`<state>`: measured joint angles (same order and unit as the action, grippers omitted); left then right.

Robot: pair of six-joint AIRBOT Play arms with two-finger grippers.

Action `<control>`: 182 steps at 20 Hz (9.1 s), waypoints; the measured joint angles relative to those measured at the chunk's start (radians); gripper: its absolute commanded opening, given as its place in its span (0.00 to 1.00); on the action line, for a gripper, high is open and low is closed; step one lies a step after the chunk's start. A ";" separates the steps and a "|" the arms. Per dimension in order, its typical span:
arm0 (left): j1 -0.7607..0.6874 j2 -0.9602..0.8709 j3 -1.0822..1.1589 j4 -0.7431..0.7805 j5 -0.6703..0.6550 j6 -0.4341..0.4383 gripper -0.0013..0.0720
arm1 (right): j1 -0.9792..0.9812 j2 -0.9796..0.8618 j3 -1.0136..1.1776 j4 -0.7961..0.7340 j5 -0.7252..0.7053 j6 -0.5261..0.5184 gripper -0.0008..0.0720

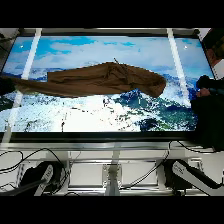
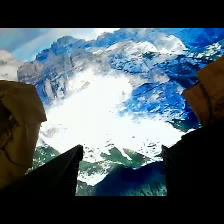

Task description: Fold the clothes and pants, and hang the long-sleeved shirts on hangers.

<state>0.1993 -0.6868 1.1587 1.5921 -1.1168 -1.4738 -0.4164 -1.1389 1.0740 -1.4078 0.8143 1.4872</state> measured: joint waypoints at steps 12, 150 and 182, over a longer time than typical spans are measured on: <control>0.050 -0.133 -0.157 0.043 -0.118 -0.004 0.04 | 0.291 -0.272 0.000 0.309 0.138 -0.135 0.79; 0.087 -0.181 -0.221 0.282 0.626 -0.340 0.04 | 0.061 -0.101 0.472 0.113 0.261 -0.138 0.05; 0.101 -0.603 -0.164 0.319 0.003 -0.008 0.83 | 0.061 -0.145 0.133 -0.049 0.884 -0.185 0.05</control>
<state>0.3008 -1.2900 0.9947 1.9114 -1.1137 -1.4822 -0.3553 -1.2839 1.2072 -1.4567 1.6985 1.3022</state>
